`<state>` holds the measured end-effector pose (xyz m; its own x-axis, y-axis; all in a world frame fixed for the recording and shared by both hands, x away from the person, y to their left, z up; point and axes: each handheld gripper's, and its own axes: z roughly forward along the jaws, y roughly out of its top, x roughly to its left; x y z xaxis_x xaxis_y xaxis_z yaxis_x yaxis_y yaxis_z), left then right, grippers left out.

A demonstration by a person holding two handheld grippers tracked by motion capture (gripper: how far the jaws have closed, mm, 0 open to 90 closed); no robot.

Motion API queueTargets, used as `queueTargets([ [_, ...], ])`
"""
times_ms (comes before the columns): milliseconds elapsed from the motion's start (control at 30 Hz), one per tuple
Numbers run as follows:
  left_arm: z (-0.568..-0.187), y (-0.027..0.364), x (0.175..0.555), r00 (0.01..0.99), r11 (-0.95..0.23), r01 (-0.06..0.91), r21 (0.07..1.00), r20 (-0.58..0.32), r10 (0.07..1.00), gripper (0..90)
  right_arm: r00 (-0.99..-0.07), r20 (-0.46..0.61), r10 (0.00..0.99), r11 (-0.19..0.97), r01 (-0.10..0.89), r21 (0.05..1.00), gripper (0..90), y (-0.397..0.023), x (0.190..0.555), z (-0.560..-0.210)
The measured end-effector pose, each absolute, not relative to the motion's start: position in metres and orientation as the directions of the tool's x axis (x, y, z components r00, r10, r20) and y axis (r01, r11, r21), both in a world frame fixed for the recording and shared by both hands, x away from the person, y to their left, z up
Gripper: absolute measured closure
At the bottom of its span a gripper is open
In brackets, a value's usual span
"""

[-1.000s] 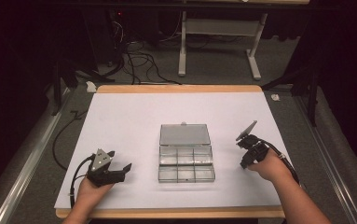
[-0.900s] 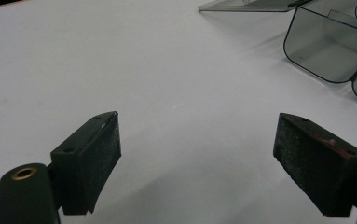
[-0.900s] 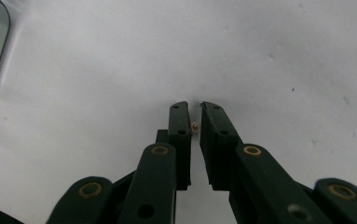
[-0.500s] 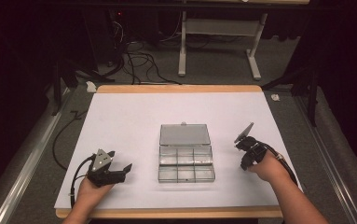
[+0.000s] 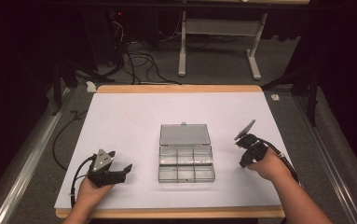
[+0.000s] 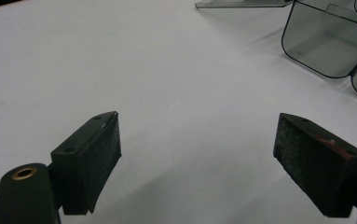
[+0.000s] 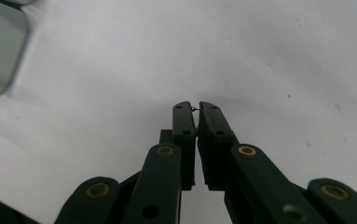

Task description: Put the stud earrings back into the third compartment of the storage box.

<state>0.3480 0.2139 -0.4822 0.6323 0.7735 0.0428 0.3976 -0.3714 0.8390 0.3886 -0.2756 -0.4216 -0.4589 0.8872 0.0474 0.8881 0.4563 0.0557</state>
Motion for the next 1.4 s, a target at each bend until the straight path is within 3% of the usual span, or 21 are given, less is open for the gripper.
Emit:
queueTargets([
  [467,-0.482,0.213,0.348,0.64,-0.385,0.395,0.834,0.051,0.767,15.4,-0.553,0.059,0.831,0.543,0.83,0.129,86.3,-0.229,0.398,-0.379],
  [800,-0.482,0.215,0.345,0.635,-0.366,0.377,0.851,0.049,0.771,15.0,-0.61,0.055,0.79,0.599,0.788,0.139,86.2,-0.191,0.411,-0.368],
  [1400,-0.482,0.215,0.344,0.642,-0.369,0.369,0.853,0.053,0.765,14.9,-0.658,0.077,0.749,0.653,0.753,0.085,86.1,-0.152,0.424,-0.401],
])
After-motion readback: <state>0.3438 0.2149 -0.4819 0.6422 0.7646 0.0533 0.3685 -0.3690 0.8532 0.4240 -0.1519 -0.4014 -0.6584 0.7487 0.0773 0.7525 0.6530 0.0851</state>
